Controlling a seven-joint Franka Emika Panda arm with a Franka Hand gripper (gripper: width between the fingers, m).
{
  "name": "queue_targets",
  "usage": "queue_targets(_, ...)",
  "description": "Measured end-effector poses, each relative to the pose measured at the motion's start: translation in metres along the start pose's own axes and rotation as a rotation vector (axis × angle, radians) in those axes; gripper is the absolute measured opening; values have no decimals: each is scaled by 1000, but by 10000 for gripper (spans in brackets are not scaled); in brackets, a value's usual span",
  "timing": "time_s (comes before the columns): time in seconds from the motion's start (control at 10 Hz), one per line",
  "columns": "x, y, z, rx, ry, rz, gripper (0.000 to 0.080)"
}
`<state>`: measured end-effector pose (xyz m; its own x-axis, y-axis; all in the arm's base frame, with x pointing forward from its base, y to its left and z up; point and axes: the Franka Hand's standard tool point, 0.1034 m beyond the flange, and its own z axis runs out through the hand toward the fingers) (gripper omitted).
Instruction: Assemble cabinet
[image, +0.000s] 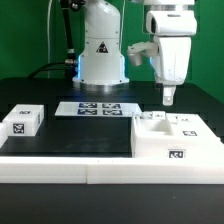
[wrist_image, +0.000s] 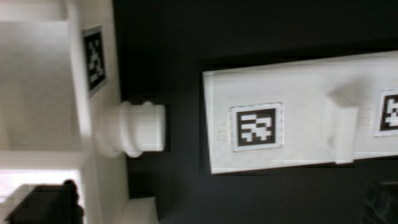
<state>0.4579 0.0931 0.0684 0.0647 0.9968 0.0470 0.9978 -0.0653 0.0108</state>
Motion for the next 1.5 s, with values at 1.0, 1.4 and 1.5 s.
queue_targets(1.0,4,-30,29,-13,43,48,797)
queue_targets(1.4,0,-44,45,20,48,59,797)
queue_targets(1.5,0,-46,47,25,48,60,797)
